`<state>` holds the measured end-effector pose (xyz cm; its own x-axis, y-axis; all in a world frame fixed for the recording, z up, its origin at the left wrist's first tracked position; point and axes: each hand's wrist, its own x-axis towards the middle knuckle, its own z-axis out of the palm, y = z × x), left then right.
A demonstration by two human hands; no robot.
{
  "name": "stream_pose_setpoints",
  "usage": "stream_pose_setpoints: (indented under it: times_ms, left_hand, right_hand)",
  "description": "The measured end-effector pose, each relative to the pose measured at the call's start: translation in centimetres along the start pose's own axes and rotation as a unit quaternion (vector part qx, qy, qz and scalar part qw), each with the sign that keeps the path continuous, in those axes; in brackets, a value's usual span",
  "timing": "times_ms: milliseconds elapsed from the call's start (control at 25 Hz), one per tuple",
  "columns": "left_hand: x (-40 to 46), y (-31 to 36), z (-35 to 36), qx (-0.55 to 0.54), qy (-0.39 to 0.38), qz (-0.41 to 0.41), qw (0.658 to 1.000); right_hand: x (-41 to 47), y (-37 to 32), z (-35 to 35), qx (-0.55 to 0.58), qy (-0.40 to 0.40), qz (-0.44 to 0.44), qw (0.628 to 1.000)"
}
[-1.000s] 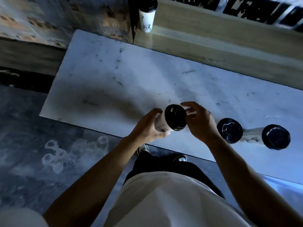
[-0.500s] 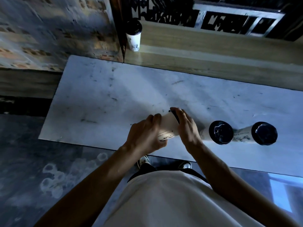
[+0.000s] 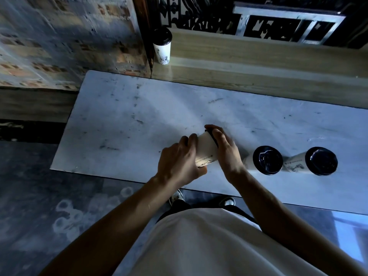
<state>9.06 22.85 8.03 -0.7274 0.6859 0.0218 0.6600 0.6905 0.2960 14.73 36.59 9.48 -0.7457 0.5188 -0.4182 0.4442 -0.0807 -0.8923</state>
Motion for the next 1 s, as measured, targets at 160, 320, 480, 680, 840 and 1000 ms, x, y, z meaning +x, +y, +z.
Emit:
stream_pose_setpoints:
  times_ms: [160, 320, 480, 680, 840, 1000]
  left_hand:
    - [-0.6, 0.1, 0.6, -0.016, -0.03, -0.02, 0.999]
    - [-0.3, -0.1, -0.7, -0.211, -0.088, -0.12, 0.966]
    - [-0.4, 0.0, -1.1, -0.411, -0.076, -0.226, 0.88]
    - [-0.7, 0.3, -0.7, -0.478, -0.075, -0.249, 0.839]
    - [-1.2, 0.3, -0.5, -0.513, -0.077, -0.281, 0.807]
    - [-1.2, -0.2, -0.6, -0.489, -0.081, -0.277, 0.823]
  right_hand:
    - [0.2, 1.0, 0.0, -0.003, -0.03, 0.03, 0.999]
    - [0.9, 1.0, -0.6, 0.191, -0.021, 0.091, 0.977]
    - [0.9, 0.5, -0.7, 0.304, -0.031, 0.124, 0.944]
    - [-0.8, 1.2, 0.2, 0.262, -0.102, 0.117, 0.953]
    - [-1.4, 1.8, 0.1, 0.234, -0.111, 0.074, 0.963]
    - [-1.6, 2.0, -0.2, 0.217, -0.116, 0.072, 0.967]
